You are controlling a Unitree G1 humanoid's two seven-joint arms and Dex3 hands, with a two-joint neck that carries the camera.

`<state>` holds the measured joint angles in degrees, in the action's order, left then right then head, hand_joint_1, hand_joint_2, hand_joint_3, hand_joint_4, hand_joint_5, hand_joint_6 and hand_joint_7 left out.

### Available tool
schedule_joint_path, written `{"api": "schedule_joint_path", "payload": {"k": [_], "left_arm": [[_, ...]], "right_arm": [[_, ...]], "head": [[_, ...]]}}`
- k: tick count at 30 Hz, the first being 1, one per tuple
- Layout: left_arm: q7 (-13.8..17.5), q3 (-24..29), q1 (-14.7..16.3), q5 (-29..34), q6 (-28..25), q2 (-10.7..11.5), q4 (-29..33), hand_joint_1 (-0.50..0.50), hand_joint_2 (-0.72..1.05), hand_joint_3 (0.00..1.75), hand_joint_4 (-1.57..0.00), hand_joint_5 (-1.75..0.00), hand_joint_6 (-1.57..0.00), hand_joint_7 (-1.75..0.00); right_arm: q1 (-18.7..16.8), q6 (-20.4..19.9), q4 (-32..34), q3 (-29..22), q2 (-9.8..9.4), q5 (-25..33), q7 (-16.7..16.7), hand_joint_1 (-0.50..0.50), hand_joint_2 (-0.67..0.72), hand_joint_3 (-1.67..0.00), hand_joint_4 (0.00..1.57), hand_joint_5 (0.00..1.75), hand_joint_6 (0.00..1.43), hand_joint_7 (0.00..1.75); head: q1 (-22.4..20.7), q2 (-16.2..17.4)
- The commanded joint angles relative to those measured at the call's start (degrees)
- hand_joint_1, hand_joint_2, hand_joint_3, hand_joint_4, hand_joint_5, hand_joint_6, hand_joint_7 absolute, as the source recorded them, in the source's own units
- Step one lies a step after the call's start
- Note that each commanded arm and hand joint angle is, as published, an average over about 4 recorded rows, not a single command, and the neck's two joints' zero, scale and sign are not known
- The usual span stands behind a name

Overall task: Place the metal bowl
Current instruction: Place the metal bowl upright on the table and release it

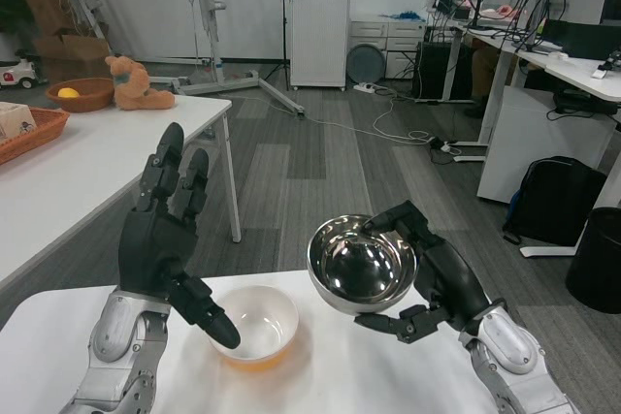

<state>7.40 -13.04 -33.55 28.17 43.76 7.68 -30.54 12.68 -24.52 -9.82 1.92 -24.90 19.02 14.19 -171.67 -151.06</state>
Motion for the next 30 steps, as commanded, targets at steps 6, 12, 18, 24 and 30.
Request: {"api": "schedule_joint_path", "payload": {"k": [6,12,18,24,30], "left_arm": [[0.23,0.03,0.86,-0.39,-0.25,0.23,0.94,-0.5,-0.64,0.04,0.0,0.0,0.0,0.0],[0.25,0.08,0.99,-0.39,-0.43,0.23,1.32,-0.5,-0.64,0.0,0.0,0.0,0.0,0.0],[0.23,0.05,1.03,-0.5,-0.58,0.32,1.8,-0.5,-0.64,0.0,0.0,0.0,0.0,0.0],[0.25,0.03,0.95,-0.75,-1.17,0.32,2.33,-0.5,-0.64,0.02,0.0,0.0,0.0,0.0],[0.25,0.21,0.86,-0.83,-1.66,0.45,2.42,-0.5,-0.59,0.0,0.0,0.0,0.0,0.0]], "right_arm": [[0.33,-1.45,0.02,-0.89,0.2,0.5,-0.22,-0.29,-0.48,-0.95,1.57,1.65,1.36,1.4],[-2.17,-1.01,0.24,-5.26,0.51,-4.16,-0.3,-0.29,-0.48,-0.95,1.57,1.65,1.34,1.4],[-5.93,-1.63,-3.06,-7.44,0.64,-7.24,-0.5,-0.29,-0.48,-0.95,1.57,1.65,1.34,1.4],[-9.34,-2.46,-6.09,-7.85,0.47,-9.26,-1.1,-0.29,-0.48,-0.95,1.57,1.65,1.34,1.41],[-10.35,-2.77,-7.67,-6.45,-0.11,-10.67,-1.1,-0.29,-0.48,-0.95,1.56,1.65,1.33,1.47]], "head": [[0.32,1.25],[1.41,3.19],[2.24,6.12],[4.65,7.95],[6.05,9.42]]}}
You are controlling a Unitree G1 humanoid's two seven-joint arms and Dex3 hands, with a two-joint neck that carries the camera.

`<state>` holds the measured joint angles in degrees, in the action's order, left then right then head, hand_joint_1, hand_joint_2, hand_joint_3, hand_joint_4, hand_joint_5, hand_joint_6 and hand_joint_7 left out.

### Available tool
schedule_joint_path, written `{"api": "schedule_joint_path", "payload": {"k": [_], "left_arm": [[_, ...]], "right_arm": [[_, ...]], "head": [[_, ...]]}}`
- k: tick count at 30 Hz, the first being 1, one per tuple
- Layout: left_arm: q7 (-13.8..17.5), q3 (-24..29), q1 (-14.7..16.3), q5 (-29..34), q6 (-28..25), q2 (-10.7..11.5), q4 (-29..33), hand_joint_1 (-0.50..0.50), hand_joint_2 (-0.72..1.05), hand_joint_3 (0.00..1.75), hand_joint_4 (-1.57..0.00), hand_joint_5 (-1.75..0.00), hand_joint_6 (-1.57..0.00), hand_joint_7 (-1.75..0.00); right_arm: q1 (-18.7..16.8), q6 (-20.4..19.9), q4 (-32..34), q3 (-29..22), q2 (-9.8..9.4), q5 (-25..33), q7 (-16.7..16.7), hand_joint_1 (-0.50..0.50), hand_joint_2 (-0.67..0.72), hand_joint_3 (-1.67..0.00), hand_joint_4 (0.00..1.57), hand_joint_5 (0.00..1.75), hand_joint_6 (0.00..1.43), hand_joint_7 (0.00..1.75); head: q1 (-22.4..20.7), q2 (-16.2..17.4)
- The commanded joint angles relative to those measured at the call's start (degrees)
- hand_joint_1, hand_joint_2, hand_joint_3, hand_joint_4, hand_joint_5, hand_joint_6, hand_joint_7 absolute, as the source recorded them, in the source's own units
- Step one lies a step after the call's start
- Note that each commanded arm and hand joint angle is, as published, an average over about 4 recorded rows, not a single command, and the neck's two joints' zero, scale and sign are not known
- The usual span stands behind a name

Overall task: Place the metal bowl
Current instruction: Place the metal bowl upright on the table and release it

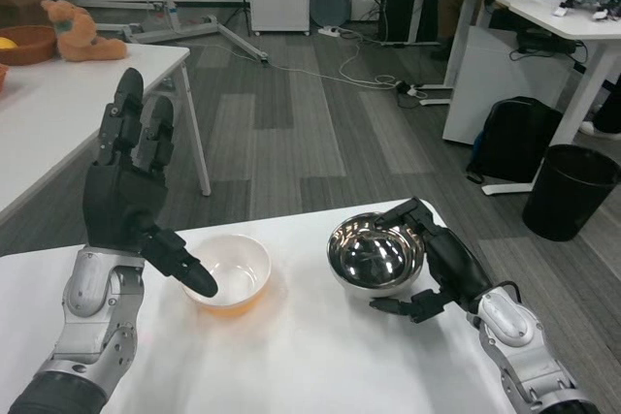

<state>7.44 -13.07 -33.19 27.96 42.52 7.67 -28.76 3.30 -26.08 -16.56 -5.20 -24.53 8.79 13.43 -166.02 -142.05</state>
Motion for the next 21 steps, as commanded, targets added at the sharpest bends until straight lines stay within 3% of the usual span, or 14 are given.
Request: {"api": "schedule_joint_path", "payload": {"k": [1,3,5,9,11,12,14,17,18,21], "left_arm": [[0.21,0.24,0.41,-0.62,-0.42,0.48,0.63,-0.5,-0.59,0.0,0.0,0.0,0.0,0.0],[0.21,0.24,0.25,-0.62,-0.42,0.5,0.61,-0.5,-0.64,0.0,0.0,0.0,0.0,0.0],[0.21,0.24,0.08,-0.62,-0.42,0.5,0.48,-0.5,-0.64,0.0,0.0,0.0,0.0,0.0],[0.21,0.24,-0.12,-0.58,-0.42,0.5,0.28,-0.5,-0.64,0.0,0.0,0.0,0.0,0.0],[0.21,0.24,-0.25,-0.58,-0.42,0.5,0.28,-0.5,-0.64,0.0,0.0,0.0,0.0,0.0],[0.21,0.31,-0.3,-0.6,-0.42,0.5,0.28,-0.5,-0.64,0.0,0.0,0.0,0.0,0.0],[0.21,0.5,-0.36,-0.62,-0.42,0.5,0.28,-0.5,-0.64,0.0,0.0,0.0,0.0,0.0],[0.21,0.72,-0.38,-0.62,-0.42,0.5,0.17,-0.5,-0.64,0.04,0.0,0.0,0.0,0.0],[0.21,0.7,-0.38,-0.62,-0.42,0.5,0.13,-0.5,-0.64,0.04,0.0,0.0,0.0,0.0],[0.21,0.68,-0.52,-0.62,-0.42,0.5,0.1,-0.5,-0.64,0.0,0.0,0.0,0.0,0.0]], "right_arm": [[-1.04,-1.26,-1.13,1.14,-0.56,-0.53,-0.33,-0.29,-0.48,-0.97,1.55,1.65,1.32,1.48],[-1.15,-1.41,-1.59,1.95,-0.67,-0.7,-0.35,-0.29,-0.51,-1.01,1.48,1.65,1.26,1.52],[-1.2,-2.14,-2.54,2.7,-0.69,-0.66,-0.62,-0.29,-0.51,-1.07,1.31,1.65,1.08,1.54],[-1.2,-3.02,-3.83,3.88,-0.78,0.09,-0.9,-0.35,-0.45,-1.15,0.97,1.6,0.67,1.54],[-1.2,-3.15,-4.1,4.59,-0.91,0.88,-0.64,-0.38,-0.4,-1.21,0.75,1.48,0.4,1.47],[-1.2,-3.17,-4.16,4.94,-1.02,1.27,-0.26,-0.38,-0.38,-1.23,0.69,1.43,0.33,1.41],[-1.2,-3.19,-4.25,5.44,-1.22,1.98,0.5,-0.4,-0.3,-1.19,0.56,1.24,0.14,1.15],[-1.2,-3.1,-4.19,5.57,-1.39,2.92,1.56,-0.42,-0.16,-0.89,0.5,0.65,0.01,0.65],[-1.2,-3.06,-4.14,5.55,-1.39,3.05,1.71,-0.43,-0.13,-0.81,0.49,0.53,0.0,0.54],[-1.31,-3.04,-3.99,5.49,-1.39,3.32,1.91,-0.46,-0.05,-0.61,0.44,0.41,0.0,0.33]], "head": [[0.73,0.71],[1.18,0.97],[1.47,1.09],[1.34,1.89],[1.86,2.17],[2.16,2.37],[2.2,2.61],[1.44,2.83],[1.31,2.94],[1.41,3.47]]}}
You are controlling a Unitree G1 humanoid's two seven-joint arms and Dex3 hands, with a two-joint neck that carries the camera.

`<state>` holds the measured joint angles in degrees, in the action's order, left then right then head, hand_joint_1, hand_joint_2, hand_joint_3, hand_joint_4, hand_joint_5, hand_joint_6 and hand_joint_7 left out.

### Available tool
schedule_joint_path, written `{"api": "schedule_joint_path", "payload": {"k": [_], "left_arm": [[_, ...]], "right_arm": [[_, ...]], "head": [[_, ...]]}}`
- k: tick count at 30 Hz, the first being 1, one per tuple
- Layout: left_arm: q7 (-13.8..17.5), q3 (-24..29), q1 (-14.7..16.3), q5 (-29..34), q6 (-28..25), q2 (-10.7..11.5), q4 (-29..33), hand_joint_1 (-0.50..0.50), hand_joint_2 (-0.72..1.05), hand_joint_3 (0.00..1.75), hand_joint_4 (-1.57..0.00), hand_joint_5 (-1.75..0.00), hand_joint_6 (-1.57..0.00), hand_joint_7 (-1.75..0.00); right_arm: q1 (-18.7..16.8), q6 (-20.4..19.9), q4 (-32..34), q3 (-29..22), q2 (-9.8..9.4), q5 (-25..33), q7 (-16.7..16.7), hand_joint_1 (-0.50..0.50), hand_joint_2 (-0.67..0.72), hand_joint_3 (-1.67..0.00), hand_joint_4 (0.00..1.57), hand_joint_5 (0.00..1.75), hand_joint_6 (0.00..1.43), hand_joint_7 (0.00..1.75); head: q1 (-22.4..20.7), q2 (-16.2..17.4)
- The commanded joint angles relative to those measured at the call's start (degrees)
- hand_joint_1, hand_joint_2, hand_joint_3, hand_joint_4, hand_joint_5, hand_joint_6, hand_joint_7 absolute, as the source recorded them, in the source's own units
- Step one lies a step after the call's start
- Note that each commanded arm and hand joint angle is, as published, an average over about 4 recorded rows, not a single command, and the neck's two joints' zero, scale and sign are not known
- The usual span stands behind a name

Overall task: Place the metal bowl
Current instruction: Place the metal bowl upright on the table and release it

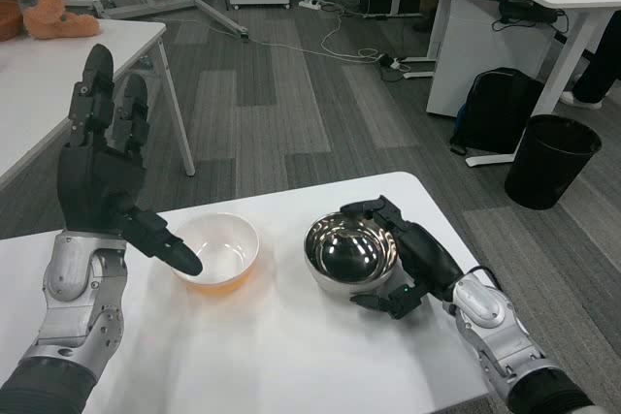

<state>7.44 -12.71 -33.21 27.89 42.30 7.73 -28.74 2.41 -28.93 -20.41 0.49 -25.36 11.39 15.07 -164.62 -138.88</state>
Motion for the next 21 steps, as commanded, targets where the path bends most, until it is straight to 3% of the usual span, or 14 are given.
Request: {"api": "schedule_joint_path", "payload": {"k": [1,4,8,13,21], "left_arm": [[0.21,0.32,-0.54,-0.56,-0.21,0.45,0.09,-0.5,-0.64,0.0,0.0,0.0,0.0,0.0],[0.21,0.32,-0.54,-0.56,-0.21,0.45,0.09,-0.5,-0.64,0.04,0.0,0.0,0.0,0.0],[0.21,0.32,-0.54,-0.56,-0.21,0.45,0.09,-0.5,-0.64,0.04,0.0,0.0,0.0,0.0],[0.21,0.32,-0.54,-0.56,-0.21,0.45,0.09,-0.5,-0.64,0.02,0.0,0.0,0.0,0.0],[0.29,0.32,-0.36,-0.32,-0.21,0.56,0.09,-0.5,-0.64,0.04,0.0,0.0,0.0,0.0]], "right_arm": [[-0.46,-0.19,-0.09,-0.22,-0.57,0.78,0.31,-0.46,-0.02,-0.56,0.44,0.36,0.0,0.28],[-0.65,-0.16,-0.02,-0.22,-0.55,1.22,0.58,-0.46,0.11,-0.38,0.39,0.22,0.0,0.16],[-0.74,-0.21,0.2,-0.22,-0.57,1.84,1.37,-0.46,0.39,-0.18,0.29,0.0,0.0,0.05],[-0.92,-0.25,0.59,-0.35,-0.57,2.67,1.67,-0.46,0.55,-0.06,0.17,0.0,0.0,0.0],[-2.04,-2.82,3.05,-2.97,-0.2,7.86,0.6,-0.46,0.63,0.0,0.0,0.0,0.0,0.0]], "head": [[0.02,0.37],[0.05,0.58],[0.11,0.61],[-0.01,0.94],[0.23,0.62]]}}
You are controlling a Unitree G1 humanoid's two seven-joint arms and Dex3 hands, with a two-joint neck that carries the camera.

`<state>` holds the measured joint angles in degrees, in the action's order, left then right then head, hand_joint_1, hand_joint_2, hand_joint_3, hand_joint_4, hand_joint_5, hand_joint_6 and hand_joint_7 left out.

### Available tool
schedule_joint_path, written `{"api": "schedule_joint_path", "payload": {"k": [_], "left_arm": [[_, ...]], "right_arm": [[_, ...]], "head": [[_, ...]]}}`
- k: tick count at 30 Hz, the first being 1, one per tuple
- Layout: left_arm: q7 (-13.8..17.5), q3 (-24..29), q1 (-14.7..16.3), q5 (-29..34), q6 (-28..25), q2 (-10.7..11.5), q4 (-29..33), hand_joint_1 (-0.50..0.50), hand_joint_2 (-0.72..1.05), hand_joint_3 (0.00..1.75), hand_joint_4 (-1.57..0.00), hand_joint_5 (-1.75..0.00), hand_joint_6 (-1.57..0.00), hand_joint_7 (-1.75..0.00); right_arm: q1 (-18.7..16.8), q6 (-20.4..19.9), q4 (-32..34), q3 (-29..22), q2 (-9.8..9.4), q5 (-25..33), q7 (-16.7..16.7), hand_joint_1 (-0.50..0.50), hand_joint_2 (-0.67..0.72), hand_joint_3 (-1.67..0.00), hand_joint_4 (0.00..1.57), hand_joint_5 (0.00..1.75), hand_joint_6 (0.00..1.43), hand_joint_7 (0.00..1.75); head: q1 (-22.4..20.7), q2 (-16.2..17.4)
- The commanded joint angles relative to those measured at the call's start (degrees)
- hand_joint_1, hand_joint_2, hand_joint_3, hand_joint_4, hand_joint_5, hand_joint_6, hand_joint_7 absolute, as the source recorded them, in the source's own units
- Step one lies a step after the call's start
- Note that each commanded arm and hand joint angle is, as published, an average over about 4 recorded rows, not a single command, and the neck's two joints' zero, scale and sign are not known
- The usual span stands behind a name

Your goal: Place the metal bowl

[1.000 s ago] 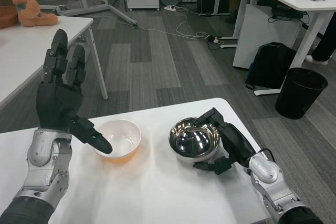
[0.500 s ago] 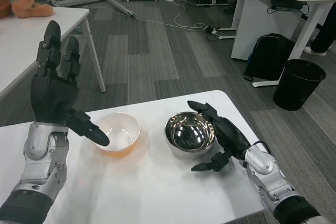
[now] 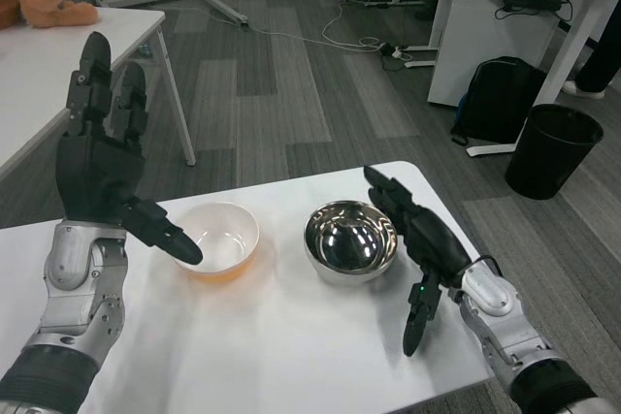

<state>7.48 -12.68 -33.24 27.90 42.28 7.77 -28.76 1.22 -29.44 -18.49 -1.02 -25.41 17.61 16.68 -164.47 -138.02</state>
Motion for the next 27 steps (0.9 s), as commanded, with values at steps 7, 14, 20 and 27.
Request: {"api": "schedule_joint_path", "payload": {"k": [7,14,20,27], "left_arm": [[0.43,0.3,-0.31,-0.13,-0.18,0.65,0.1,-0.5,-0.64,0.04,0.0,0.0,0.0,0.0],[0.61,0.02,-0.09,0.09,-0.18,0.65,-0.64,-0.5,-0.64,0.04,0.0,0.0,0.0,0.0],[0.85,-0.16,-0.09,0.25,-0.18,0.67,-1.22,-0.5,-0.64,0.0,0.0,0.0,0.0,0.0],[0.87,-0.07,-0.03,0.44,-0.1,0.63,-1.43,-0.5,-0.64,0.02,0.0,0.0,0.0,0.0]], "right_arm": [[-1.05,-12.11,5.74,-7.37,0.5,6.95,-10.09,-0.46,0.6,0.0,0.0,0.0,0.0,0.0],[-0.79,-7.46,19.34,-16.43,0.78,0.51,-14.64,-0.46,0.53,0.0,0.0,0.0,0.0,0.0],[1.65,-3.24,25.01,-16.54,-0.65,2.1,-14.6,-0.46,0.53,0.0,0.0,0.0,0.0,0.0],[5.85,-3.44,26.7,-13.04,-1.57,1.72,-15.54,-0.44,0.53,0.0,0.0,0.0,0.0,0.0]], "head": [[0.55,-3.22],[0.52,-9.62],[-0.65,-12.26],[-2.53,-14.83]]}}
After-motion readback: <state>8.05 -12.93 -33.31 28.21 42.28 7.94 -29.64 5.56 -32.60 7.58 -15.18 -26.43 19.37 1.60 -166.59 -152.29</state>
